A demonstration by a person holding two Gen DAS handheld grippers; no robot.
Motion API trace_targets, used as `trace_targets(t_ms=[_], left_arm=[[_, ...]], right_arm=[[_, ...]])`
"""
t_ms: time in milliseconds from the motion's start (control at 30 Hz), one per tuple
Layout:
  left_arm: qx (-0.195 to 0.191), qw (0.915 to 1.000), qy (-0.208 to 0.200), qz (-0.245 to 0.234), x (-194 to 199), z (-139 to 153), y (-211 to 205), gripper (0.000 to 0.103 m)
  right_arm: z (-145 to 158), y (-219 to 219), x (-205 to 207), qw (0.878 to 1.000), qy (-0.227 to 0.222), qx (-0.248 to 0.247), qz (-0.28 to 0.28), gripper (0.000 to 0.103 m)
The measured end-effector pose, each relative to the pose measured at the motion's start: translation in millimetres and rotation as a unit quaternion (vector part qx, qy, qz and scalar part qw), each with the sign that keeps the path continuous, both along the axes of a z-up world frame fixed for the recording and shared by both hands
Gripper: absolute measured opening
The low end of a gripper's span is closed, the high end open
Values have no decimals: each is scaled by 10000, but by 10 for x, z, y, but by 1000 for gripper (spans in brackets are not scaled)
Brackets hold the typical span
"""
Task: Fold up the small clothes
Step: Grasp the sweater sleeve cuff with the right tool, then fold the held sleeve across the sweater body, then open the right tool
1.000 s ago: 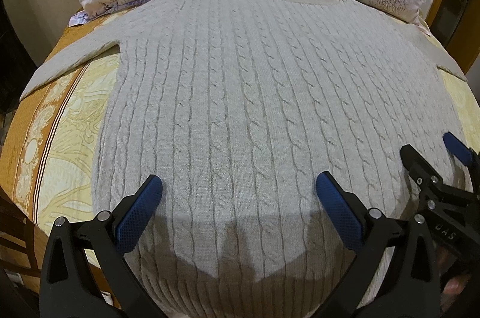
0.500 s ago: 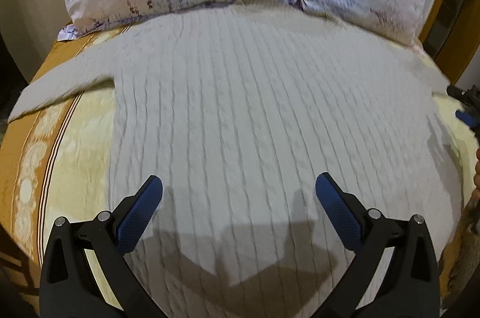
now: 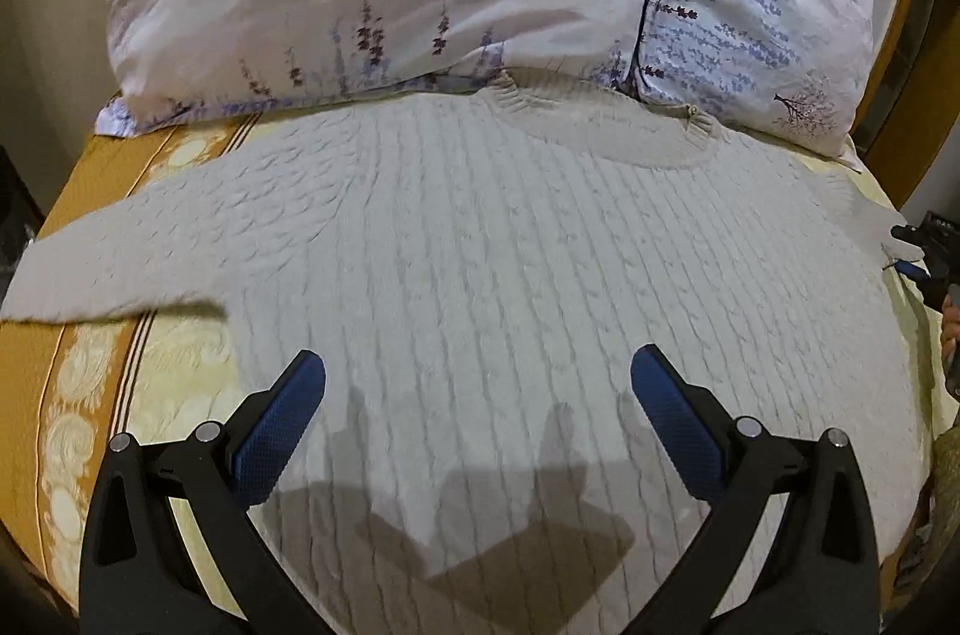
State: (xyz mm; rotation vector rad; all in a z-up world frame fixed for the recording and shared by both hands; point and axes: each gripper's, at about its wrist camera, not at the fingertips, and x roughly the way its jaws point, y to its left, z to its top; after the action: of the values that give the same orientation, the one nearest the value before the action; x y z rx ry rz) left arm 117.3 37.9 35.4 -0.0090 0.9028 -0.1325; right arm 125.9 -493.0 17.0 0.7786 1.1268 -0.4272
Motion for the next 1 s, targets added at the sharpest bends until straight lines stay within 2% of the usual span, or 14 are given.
trace_targets(t_ms=[33, 267, 400, 500, 567, 633, 733, 833, 900, 1000], left_arm=[[-49, 10000, 9, -47, 35, -1, -7, 102], [-490, 9983, -42, -304, 166, -9, -40, 102], [-654, 9973, -67, -342, 250, -20, -49, 102], [-962, 9947, -69, -346, 295, -18, -5, 102], [-1158, 9926, -96, -352, 307, -12, 30, 102], [-1233, 9916, -131, -365, 309, -2, 44, 102], [-1416, 9888, -226, -413, 301, 17, 70, 102], [-1692, 9838, -342, -487, 278, 44, 95, 102], [-1717, 9830, -415, -507, 264, 66, 92, 102], [-1680, 9834, -448, -511, 260, 81, 75, 102]], right_arm=[[-7, -52, -4, 10000, -16, 21, -67, 36], [16, -505, -157, 9960, -217, -135, -855, 24], [14, -552, -83, 9957, -159, -445, -801, 11], [126, -415, 10, 9949, -204, -860, -492, 10], [305, -238, 81, 9927, -433, -1112, -198, 9], [456, -59, 157, 9914, -684, -1113, 76, 9], [711, 395, 271, 9870, -1155, -856, 723, 9], [840, 1019, 362, 9759, -1481, -394, 1555, 9], [821, 1385, 368, 9682, -1501, -92, 2001, 9], [599, 1929, 402, 9548, -1263, 275, 2678, 9]])
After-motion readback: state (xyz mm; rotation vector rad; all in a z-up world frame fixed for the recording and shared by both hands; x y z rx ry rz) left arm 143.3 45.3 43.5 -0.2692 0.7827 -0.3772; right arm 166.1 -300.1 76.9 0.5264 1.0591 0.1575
